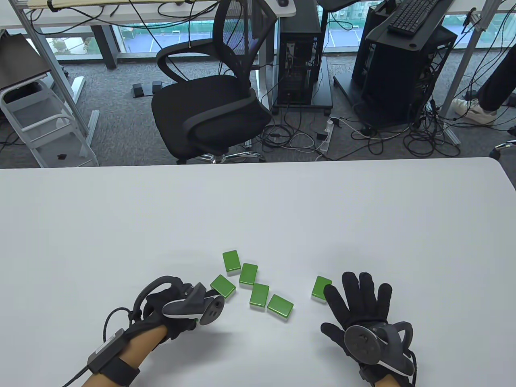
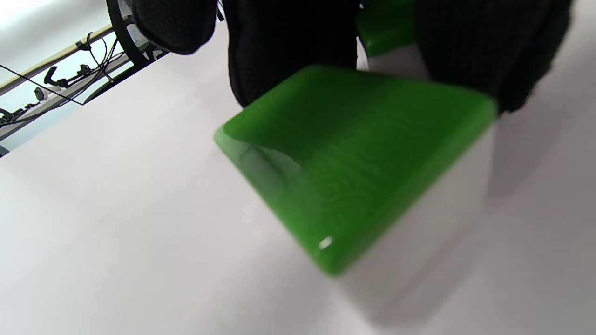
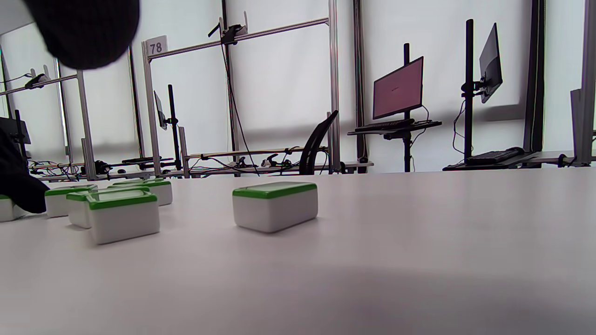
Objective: Flip mahjong tiles upright in a row
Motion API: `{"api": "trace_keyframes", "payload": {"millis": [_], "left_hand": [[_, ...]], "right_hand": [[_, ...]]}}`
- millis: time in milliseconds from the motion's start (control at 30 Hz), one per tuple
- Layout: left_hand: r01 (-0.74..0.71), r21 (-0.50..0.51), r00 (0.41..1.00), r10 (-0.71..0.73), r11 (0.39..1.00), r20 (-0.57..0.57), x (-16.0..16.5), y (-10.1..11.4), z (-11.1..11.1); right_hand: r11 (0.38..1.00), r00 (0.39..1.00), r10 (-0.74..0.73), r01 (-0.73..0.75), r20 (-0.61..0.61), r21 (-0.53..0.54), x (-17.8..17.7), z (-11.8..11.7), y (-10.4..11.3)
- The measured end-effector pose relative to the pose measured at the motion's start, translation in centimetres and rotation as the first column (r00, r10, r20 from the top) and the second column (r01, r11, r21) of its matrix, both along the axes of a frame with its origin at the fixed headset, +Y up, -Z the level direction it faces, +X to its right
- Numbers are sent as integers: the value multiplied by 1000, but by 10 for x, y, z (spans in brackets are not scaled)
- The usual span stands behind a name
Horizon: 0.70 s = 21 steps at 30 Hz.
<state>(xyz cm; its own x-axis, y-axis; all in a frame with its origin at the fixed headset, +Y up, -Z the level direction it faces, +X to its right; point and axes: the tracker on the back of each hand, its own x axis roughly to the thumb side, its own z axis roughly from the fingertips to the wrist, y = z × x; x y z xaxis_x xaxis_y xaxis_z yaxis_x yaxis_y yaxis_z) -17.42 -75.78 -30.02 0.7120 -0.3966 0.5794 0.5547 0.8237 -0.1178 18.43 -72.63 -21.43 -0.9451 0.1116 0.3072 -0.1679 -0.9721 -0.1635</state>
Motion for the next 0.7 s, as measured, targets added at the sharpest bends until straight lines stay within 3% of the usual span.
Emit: {"api": "trace_keyframes", "payload": {"millis": [333,700], "left_hand": [[12,-22,1000,-11,1000,15,5,9,8],[-15,-5,999,15,1000,-34,-15,9,14]], "right_hand": [[1000,1000,2,-2,-7,-4,-1,0,0],[1000,1000,8,-8,-15,-8,-3,0,-1]]}}
